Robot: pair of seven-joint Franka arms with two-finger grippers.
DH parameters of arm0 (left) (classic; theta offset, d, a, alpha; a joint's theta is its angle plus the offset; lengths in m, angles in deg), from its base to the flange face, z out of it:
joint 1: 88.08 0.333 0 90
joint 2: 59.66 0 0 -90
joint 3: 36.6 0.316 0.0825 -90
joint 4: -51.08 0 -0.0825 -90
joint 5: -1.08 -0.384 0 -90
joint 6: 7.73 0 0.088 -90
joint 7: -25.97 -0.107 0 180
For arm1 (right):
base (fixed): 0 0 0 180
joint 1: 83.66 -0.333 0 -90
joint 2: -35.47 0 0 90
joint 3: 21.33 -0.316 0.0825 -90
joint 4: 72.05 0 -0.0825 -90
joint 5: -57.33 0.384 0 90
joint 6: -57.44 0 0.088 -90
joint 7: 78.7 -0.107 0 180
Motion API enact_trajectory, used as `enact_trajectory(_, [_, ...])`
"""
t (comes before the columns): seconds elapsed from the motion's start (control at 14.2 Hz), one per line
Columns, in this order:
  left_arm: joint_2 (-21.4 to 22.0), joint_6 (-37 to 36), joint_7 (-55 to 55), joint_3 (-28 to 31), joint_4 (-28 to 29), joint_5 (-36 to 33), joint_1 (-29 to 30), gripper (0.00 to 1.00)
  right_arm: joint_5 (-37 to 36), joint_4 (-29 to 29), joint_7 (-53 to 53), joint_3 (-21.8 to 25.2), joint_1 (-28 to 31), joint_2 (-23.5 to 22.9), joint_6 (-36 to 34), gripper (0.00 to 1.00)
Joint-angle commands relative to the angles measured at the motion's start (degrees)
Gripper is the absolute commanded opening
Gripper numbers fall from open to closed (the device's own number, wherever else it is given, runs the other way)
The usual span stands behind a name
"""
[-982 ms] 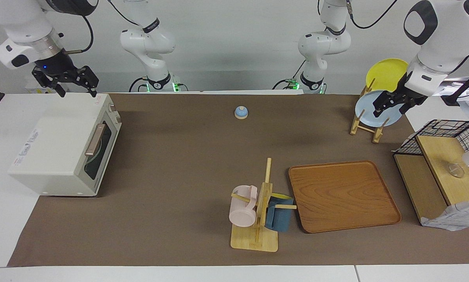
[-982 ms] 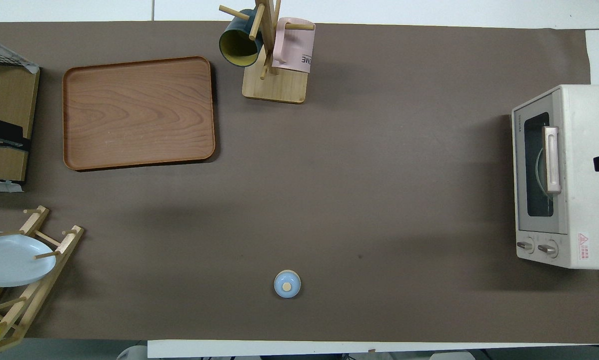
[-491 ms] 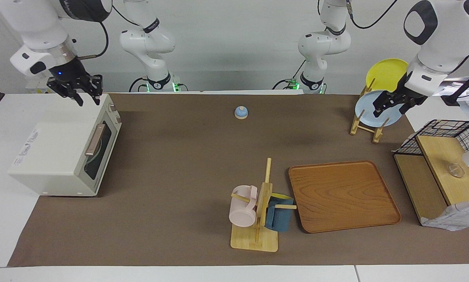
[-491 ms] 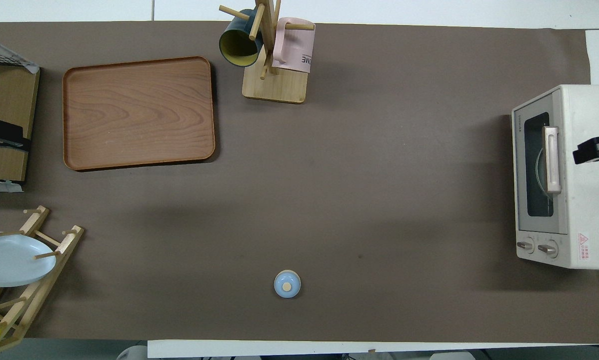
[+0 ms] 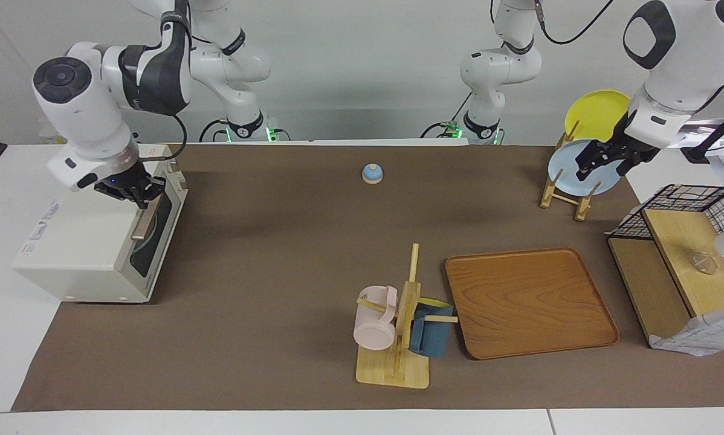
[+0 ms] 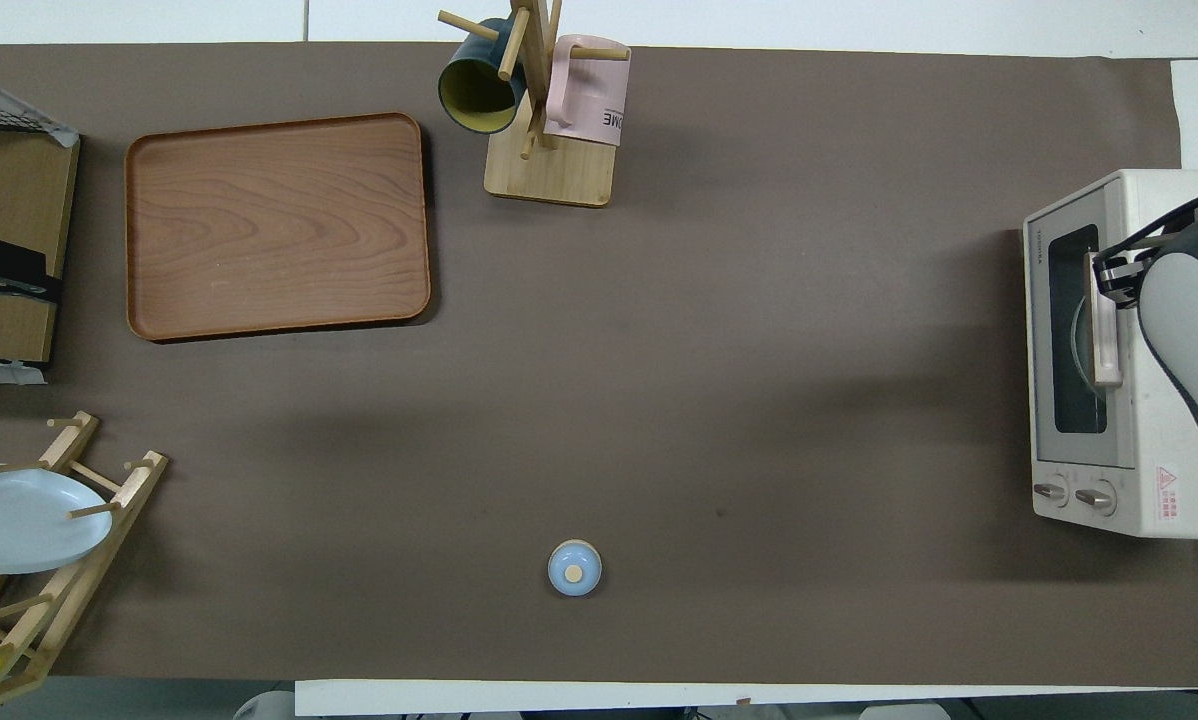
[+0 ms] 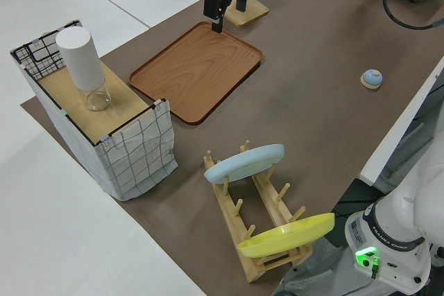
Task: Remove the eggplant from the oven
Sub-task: 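Hook the oven door handle with the right gripper and pull it open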
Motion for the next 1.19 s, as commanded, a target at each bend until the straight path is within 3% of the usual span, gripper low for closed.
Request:
enact_trajectory(0.0, [0.2,0.6,-0.3,-0.3,0.4,-0.1,0.6,1.0,-1.0,-4.1,-0.3,-0.4,1.1,1.6,3.3,0.0])
enact_trajectory(0.28, [0.2,0.6,-0.3,-0.3,0.4,-0.1,0.6,1.0,-1.1,-7.3,1.4,-0.5,1.1,0.9,6.9,0.0])
enact_trajectory(0.56, [0.2,0.6,-0.3,-0.3,0.4,-0.1,0.6,1.0,-0.2,-7.3,-5.5,-0.6,-5.2,-4.1,13.1,0.0])
enact_trajectory(0.91, [0.2,0.5,-0.3,-0.3,0.5,-0.1,0.6,1.0,5.6,-7.9,-7.3,-0.7,-5.3,-13.1,24.3,0.0])
enact_trajectory(1.12, [0.2,0.6,-0.3,-0.3,0.4,-0.1,0.5,1.0,6.6,-7.6,-11.0,-1.7,-6.6,-14.8,27.0,0.0])
